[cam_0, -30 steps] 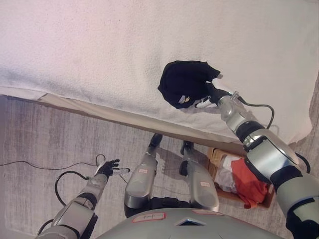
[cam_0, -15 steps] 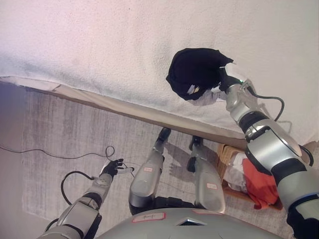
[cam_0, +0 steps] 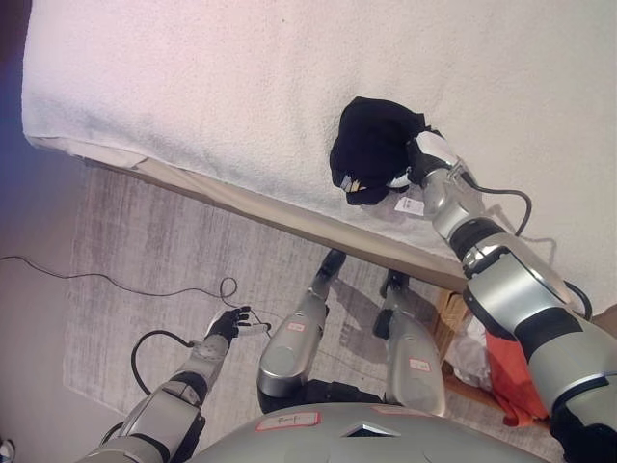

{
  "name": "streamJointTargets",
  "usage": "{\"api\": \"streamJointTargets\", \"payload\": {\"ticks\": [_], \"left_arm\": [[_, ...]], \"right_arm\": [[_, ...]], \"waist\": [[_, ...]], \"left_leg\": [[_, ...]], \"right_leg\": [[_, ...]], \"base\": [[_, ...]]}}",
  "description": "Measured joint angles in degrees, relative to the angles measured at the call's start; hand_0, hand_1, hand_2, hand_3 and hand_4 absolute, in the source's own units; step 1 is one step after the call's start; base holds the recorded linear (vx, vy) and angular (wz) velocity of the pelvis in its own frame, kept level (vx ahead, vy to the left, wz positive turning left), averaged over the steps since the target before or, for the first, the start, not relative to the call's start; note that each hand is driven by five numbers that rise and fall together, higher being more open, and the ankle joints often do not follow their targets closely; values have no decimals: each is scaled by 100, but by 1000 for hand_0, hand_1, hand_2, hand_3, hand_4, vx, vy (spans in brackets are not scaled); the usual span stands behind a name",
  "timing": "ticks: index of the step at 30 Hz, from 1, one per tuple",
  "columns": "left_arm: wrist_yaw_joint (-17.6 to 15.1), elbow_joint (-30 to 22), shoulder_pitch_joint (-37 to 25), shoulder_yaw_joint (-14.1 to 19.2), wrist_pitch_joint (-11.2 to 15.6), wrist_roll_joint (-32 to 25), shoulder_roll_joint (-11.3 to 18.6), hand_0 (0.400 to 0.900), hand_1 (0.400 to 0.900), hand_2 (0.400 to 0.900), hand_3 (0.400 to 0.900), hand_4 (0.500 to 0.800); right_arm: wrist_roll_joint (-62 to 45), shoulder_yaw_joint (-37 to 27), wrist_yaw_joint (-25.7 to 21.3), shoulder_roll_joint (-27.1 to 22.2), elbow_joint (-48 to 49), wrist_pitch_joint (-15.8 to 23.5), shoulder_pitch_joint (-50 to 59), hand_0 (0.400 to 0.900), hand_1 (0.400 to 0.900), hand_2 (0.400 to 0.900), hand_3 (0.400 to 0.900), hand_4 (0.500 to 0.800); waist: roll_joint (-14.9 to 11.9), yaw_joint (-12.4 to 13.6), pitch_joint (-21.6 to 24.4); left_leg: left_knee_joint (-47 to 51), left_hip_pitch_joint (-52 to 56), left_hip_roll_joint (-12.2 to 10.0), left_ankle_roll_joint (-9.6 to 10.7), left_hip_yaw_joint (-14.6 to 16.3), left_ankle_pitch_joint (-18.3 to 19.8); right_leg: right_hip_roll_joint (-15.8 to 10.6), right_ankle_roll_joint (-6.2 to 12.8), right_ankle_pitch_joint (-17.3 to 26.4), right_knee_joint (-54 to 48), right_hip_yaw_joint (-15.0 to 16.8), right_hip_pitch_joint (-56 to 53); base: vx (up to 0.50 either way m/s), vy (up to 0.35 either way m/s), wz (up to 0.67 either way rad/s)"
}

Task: Put the clothes on the bed into the basket.

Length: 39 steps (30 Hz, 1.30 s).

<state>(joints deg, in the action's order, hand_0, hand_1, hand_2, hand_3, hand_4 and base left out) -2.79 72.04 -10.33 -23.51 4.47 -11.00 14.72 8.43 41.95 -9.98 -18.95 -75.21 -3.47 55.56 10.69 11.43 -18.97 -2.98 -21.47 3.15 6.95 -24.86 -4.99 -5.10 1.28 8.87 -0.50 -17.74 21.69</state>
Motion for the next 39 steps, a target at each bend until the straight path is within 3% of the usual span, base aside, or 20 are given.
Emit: {"api": "streamJointTargets", "payload": {"ticks": [8,13,17,21,24,27,32,34,39], "left_arm": [[7,27,-2,32,-66,68,5,900,900,900,900,800],[32,291,6,253,-147,192,72,900,900,900,900,800],[82,571,226,567,-257,236,235,900,900,900,900,800],[143,642,531,938,-334,283,295,900,900,900,900,800],[208,657,592,1008,-334,344,332,900,900,900,900,800],[253,684,732,1039,-336,344,357,900,900,900,900,800],[307,856,960,1048,-363,375,379,900,900,900,900,800],[343,892,1051,1048,-387,401,364,900,900,900,900,800],[357,937,1040,1049,-388,409,313,900,900,900,900,800]], "right_arm": [[-90,-8,188,136,19,16,-130,400,400,400,400,500],[-88,-10,419,236,147,49,-261,400,400,400,400,500],[-86,-72,552,253,454,147,-283,400,400,400,400,500],[-102,-80,899,-31,908,170,-377,400,400,400,400,500],[-125,-96,1110,-453,1089,221,-481,400,400,400,400,500],[-121,-125,1213,-917,1127,322,-559,400,400,400,400,500],[-114,-185,1294,-1505,1014,288,-641,400,400,400,400,500],[-103,-195,1301,-1787,959,284,-799,400,400,400,400,500],[-103,-408,1396,-2284,648,258,-995,400,400,400,400,500]], "waist": [[-103,-33,44],[-547,-255,221],[-1218,-383,563],[-1574,-646,875],[-1626,-814,1153],[-1598,-978,1559],[-1525,-1193,1856],[-1508,-1308,1912],[-1410,-1507,1976]], "left_leg": [[81,282,-8,-25,191,-11],[108,618,-33,-104,338,83],[14,978,-20,-280,943,301],[-99,1456,5,-514,1574,551],[-141,1710,29,-635,1909,647],[-38,1935,81,-728,2315,717],[349,2395,25,-795,2928,751],[474,2550,18,-795,3087,751],[667,2728,-34,-786,3433,761]], "right_leg": [[-12,4,0,15,182,-172],[16,29,-19,-20,320,-442],[77,56,-4,-69,894,-642],[97,126,36,-183,1489,-963],[98,311,5,-263,1784,-1155],[58,331,14,-321,2107,-1202],[118,402,52,-324,2383,-1236],[165,527,144,-311,2498,-1256],[323,458,330,-397,2817,-1246]], "base": [[-20,15,-22],[40,16,-44],[68,44,-87],[83,43,-76],[46,44,-70],[27,37,-72],[4,28,-62],[-1,21,-51],[8,20,-43]]}}
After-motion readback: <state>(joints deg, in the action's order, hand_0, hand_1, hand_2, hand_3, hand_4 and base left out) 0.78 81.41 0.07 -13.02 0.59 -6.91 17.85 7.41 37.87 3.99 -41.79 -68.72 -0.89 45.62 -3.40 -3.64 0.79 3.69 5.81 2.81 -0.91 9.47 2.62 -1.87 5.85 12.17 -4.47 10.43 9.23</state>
